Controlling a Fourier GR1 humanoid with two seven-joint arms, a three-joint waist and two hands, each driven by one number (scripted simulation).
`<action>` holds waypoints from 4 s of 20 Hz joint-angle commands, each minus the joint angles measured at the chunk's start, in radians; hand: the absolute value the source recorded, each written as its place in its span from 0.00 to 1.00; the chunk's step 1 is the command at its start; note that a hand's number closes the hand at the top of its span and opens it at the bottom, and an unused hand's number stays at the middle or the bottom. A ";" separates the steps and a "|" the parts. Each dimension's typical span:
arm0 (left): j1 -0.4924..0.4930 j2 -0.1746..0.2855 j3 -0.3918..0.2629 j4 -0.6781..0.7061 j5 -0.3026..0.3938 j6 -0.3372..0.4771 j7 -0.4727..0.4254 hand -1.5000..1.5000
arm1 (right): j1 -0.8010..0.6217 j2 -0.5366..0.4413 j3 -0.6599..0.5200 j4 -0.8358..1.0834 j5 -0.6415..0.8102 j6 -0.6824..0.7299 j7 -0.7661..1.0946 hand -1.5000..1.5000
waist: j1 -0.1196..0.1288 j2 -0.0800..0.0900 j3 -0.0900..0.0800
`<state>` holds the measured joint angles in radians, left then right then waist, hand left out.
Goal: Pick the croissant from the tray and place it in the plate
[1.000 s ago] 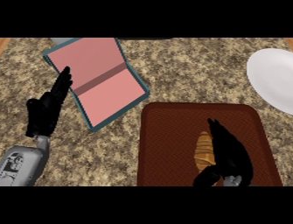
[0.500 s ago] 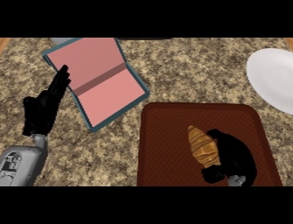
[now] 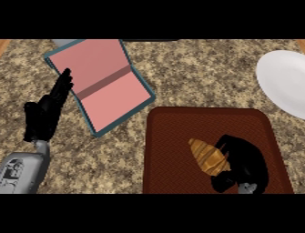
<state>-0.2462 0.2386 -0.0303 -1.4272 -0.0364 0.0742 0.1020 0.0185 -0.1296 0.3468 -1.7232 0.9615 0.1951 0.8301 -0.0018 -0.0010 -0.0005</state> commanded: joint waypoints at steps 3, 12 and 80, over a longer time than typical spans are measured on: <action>0.029 0.003 0.015 -0.016 0.003 0.004 -0.013 0.50 | 0.043 -0.335 -0.355 0.027 -0.200 0.015 -0.313 1.00 | -0.025 0.005 0.004; 0.040 -0.005 0.025 -0.016 0.003 0.023 0.003 0.50 | -0.006 -0.629 -0.744 0.246 -0.378 -0.095 -0.745 1.00 | -0.052 -0.004 0.013; -0.063 -0.056 0.010 0.005 -0.046 -0.003 0.019 0.50 | -0.643 -0.893 -1.053 1.624 -0.700 0.154 -1.472 0.00 | 0.032 0.025 0.011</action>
<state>-0.2972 0.1908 -0.0169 -1.4094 -0.0711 0.0542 0.1014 -0.6957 -0.9778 -0.6882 -0.1008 0.2793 0.2780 -0.6036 0.0344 0.0248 0.0088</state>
